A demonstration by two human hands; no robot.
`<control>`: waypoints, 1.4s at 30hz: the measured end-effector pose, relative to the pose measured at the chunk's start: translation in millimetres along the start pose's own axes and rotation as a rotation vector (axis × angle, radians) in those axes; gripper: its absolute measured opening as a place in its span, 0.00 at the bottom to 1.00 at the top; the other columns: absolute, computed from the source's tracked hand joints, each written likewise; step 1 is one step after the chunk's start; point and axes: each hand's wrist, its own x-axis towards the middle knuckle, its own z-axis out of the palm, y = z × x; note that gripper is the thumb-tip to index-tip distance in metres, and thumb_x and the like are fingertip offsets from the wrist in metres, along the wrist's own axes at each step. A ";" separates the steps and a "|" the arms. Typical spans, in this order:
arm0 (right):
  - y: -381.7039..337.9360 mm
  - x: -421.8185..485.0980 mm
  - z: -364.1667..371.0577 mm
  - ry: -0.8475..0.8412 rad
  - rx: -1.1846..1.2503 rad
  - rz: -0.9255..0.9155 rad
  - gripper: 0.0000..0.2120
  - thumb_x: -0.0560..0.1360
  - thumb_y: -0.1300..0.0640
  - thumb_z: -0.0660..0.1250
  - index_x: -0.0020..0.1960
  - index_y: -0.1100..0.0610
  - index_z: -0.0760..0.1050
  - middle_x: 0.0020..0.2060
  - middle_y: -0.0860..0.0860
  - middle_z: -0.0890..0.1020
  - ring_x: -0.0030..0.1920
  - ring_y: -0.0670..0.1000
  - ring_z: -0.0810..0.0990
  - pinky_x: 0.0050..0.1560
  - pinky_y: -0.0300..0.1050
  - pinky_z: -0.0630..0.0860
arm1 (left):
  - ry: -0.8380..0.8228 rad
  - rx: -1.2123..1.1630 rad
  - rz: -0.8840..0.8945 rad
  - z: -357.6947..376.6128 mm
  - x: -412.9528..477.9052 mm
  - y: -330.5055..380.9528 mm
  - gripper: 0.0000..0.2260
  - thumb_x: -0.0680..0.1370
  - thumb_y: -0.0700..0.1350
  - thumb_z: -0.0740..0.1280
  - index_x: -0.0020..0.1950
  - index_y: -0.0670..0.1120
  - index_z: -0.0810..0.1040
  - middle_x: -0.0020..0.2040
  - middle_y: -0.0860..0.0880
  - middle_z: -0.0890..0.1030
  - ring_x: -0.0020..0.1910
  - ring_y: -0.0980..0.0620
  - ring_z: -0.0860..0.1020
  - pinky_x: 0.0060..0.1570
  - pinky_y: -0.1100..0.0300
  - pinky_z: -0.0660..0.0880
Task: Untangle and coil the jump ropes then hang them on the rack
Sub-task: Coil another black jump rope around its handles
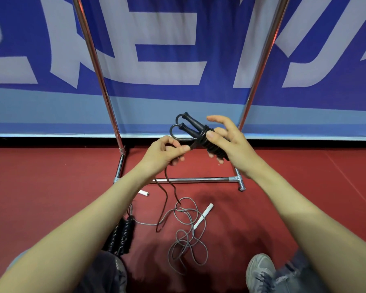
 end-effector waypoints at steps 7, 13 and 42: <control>-7.9 -6.9 -5.5 -0.482 -0.199 0.167 0.16 0.76 0.55 0.68 0.60 0.57 0.66 0.42 0.52 0.82 0.30 0.49 0.76 0.29 0.42 0.68 | -0.234 0.123 0.011 -18.8 1.6 6.9 0.12 0.71 0.25 0.68 0.45 0.41 0.75 0.31 0.49 0.81 0.27 0.57 0.76 0.28 0.67 0.72; 8.0 -6.8 14.8 -0.583 -0.549 0.362 0.19 0.76 0.52 0.69 0.60 0.59 0.65 0.31 0.46 0.78 0.27 0.46 0.74 0.27 0.42 0.70 | -0.198 0.296 -0.040 -10.2 -1.5 -3.8 0.11 0.68 0.29 0.74 0.42 0.41 0.76 0.35 0.42 0.83 0.32 0.52 0.80 0.38 0.60 0.76; -2.7 4.3 -2.6 -0.005 0.085 0.030 0.11 0.80 0.56 0.62 0.61 0.48 0.73 0.39 0.53 0.79 0.30 0.50 0.74 0.24 0.39 0.64 | -0.047 -0.133 -0.113 2.1 -4.2 4.4 0.09 0.76 0.40 0.70 0.51 0.41 0.72 0.35 0.46 0.82 0.26 0.54 0.68 0.29 0.64 0.66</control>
